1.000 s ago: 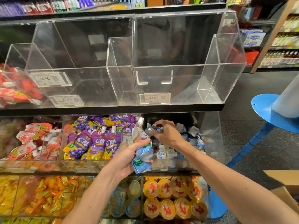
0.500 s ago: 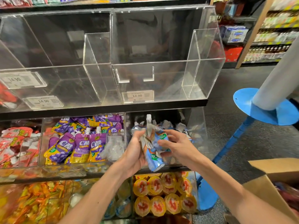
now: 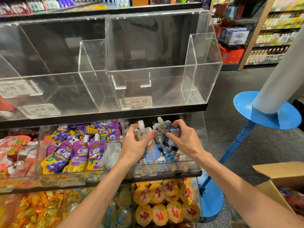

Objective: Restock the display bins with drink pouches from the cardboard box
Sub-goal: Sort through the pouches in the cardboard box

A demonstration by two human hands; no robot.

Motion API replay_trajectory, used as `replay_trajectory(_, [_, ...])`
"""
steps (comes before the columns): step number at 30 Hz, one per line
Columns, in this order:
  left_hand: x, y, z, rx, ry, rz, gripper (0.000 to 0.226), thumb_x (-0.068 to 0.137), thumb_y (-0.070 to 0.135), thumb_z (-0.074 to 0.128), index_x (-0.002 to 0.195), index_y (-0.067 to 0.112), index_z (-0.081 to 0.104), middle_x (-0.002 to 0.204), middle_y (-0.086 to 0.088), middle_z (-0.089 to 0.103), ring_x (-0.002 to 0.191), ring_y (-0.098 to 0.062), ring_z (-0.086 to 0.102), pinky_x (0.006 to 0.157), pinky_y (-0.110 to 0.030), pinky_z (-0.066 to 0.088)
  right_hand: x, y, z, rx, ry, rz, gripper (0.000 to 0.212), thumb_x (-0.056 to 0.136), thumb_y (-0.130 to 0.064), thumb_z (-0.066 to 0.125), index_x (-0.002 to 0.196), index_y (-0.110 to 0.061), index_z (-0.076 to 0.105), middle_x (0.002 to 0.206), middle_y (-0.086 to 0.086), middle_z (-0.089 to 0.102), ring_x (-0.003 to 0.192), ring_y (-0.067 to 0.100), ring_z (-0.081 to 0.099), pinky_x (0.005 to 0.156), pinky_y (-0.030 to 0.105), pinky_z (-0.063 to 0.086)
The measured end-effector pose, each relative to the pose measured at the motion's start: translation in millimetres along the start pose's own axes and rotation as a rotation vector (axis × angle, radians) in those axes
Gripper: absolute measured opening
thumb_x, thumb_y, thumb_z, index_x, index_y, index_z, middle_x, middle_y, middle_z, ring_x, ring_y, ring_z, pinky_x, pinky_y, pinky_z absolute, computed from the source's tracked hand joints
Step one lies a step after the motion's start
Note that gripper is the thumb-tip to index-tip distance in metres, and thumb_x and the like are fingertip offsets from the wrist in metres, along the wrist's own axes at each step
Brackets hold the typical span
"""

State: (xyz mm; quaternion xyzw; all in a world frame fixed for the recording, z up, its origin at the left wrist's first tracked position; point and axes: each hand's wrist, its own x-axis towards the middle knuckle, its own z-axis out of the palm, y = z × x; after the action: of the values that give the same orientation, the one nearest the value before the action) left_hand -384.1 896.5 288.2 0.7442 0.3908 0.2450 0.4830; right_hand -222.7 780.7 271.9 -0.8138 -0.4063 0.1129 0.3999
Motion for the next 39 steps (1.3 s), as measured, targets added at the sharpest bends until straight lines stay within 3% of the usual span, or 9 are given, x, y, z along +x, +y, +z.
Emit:
replay_trajectory(4, [16.0, 3.7, 20.3, -0.023, -0.114, -0.386, 0.082, 0.067, 0.073, 0.074, 0.121, 0.019, 0.041, 0.115, -0.002, 0.058, 0.104, -0.020, 0.059, 0.080, -0.037, 0.053, 25.8, 10.8, 24.1, -0.256, 0.019, -0.126, 0.039, 0.088, -0.028, 0.073, 0.122, -0.010, 0.063, 0.109, 0.013, 0.068, 0.097, 0.032, 0.066, 0.081, 0.042, 0.052])
replay_trajectory(7, [28.5, 2.9, 26.1, -0.390, -0.230, -0.633, 0.107, 0.046, 0.074, 0.084, 0.125, 0.008, 0.055, 0.105, -0.011, 0.073, 0.093, -0.028, 0.073, 0.079, -0.046, 0.061, 42.2, 11.9, 38.4, -0.293, -0.037, -0.141, 0.043, 0.091, -0.030, 0.069, 0.130, -0.012, 0.062, 0.125, 0.015, 0.060, 0.113, 0.034, 0.062, 0.091, 0.043, 0.051])
replay_trajectory(12, [42.3, 16.6, 25.4, -0.707, -0.196, -0.702, 0.032, 0.100, 0.037, 0.056, 0.085, 0.009, 0.062, 0.055, -0.005, 0.064, 0.041, -0.016, 0.060, 0.044, -0.023, 0.052, 49.7, 6.1, 51.2, -0.245, -0.073, -0.076, 0.047, 0.096, -0.041, 0.061, 0.136, -0.017, 0.059, 0.119, 0.012, 0.059, 0.106, 0.028, 0.063, 0.090, 0.034, 0.048])
replay_trajectory(17, [43.9, 19.7, 20.1, -0.874, -0.096, -0.656, 0.015, 0.091, 0.010, 0.049, 0.081, 0.004, 0.059, 0.066, -0.010, 0.064, 0.058, -0.019, 0.057, 0.058, -0.030, 0.049, 38.7, 10.7, 56.3, -0.203, 0.145, -0.191, 0.036, 0.085, -0.034, 0.077, 0.105, -0.004, 0.073, 0.103, 0.017, 0.065, 0.074, 0.034, 0.068, 0.065, 0.039, 0.055])
replay_trajectory(22, [37.5, 12.9, 35.9, -0.459, -0.016, -0.437, 0.034, 0.081, 0.017, 0.078, 0.109, 0.019, 0.058, 0.105, -0.004, 0.068, 0.078, -0.013, 0.060, 0.065, -0.027, 0.053, 34.0, 22.5, 48.1, -0.165, 0.308, -0.268, 0.029, 0.082, -0.025, 0.080, 0.098, -0.002, 0.073, 0.096, 0.021, 0.064, 0.066, 0.037, 0.066, 0.057, 0.042, 0.057])
replay_trajectory(28, [59.6, 6.5, 43.1, 0.031, 0.100, -0.171, 0.028, 0.080, 0.047, 0.078, 0.099, 0.029, 0.068, 0.122, -0.001, 0.059, 0.108, -0.016, 0.060, 0.085, -0.025, 0.043, 33.0, 24.4, 47.5, -0.080, 0.207, -0.183, 0.035, 0.080, -0.024, 0.083, 0.108, -0.005, 0.073, 0.100, 0.018, 0.067, 0.081, 0.034, 0.068, 0.072, 0.038, 0.054])
replay_trajectory(33, [61.8, -2.2, 34.0, 0.384, -0.311, -0.138, 0.066, 0.095, 0.060, 0.049, 0.151, 0.027, 0.038, 0.152, -0.005, 0.043, 0.143, -0.027, 0.033, 0.113, -0.040, 0.028, 39.1, 22.8, 39.5, 0.153, 0.138, -0.033, 0.036, 0.083, -0.032, 0.080, 0.112, -0.012, 0.073, 0.104, 0.001, 0.068, 0.088, 0.011, 0.065, 0.078, 0.012, 0.052])
replay_trajectory(36, [69.8, -15.1, 27.6, 0.625, -0.475, -0.055, 0.069, 0.099, 0.039, 0.056, 0.156, 0.039, 0.017, 0.147, -0.012, 0.043, 0.142, -0.031, 0.032, 0.116, -0.045, 0.028, 40.7, 22.0, 29.1, 0.245, 0.145, 0.019, 0.024, 0.091, -0.022, 0.071, 0.113, -0.013, 0.073, 0.102, -0.001, 0.071, 0.090, 0.010, 0.066, 0.085, 0.024, 0.056])
replay_trajectory(39, [73.8, -14.4, 33.8, 0.982, -0.419, 0.123, 0.071, 0.097, 0.005, 0.053, 0.156, 0.032, 0.023, 0.133, -0.008, 0.052, 0.124, -0.026, 0.040, 0.104, -0.040, 0.040, 40.5, 27.9, 20.2, 0.240, 0.237, 0.038, 0.021, 0.092, -0.012, 0.066, 0.112, -0.013, 0.073, 0.094, -0.001, 0.075, 0.084, 0.011, 0.070, 0.080, 0.032, 0.059])
